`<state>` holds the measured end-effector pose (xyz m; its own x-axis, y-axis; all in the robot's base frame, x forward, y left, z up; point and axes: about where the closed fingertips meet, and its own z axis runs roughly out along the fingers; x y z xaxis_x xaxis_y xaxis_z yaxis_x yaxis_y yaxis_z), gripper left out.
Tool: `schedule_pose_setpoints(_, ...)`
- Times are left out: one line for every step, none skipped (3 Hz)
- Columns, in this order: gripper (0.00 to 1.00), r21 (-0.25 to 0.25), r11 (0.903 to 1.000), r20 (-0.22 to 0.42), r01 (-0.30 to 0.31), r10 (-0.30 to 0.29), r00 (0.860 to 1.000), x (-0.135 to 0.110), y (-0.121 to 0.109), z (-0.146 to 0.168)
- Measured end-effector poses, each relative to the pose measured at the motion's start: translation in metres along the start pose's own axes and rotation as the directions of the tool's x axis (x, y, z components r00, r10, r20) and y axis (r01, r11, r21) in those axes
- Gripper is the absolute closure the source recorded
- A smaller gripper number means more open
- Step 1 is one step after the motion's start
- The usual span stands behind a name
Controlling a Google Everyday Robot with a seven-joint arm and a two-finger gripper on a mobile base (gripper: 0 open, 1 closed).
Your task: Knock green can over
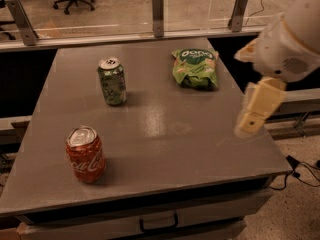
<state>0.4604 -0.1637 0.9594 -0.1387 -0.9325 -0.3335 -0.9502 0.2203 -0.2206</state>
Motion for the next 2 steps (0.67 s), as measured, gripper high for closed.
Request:
schedule_pose_setpoints(0.00, -0.027, 0.9960, 0.138, 0.085, -0.081, 0.987, -0.072, -0.010, 0.044)
schedule_pose_setpoints(0.00, -0.022, 0.9891, 0.266, 0.146, -0.135, 0.955, -0.147, -0.019, 0.072)
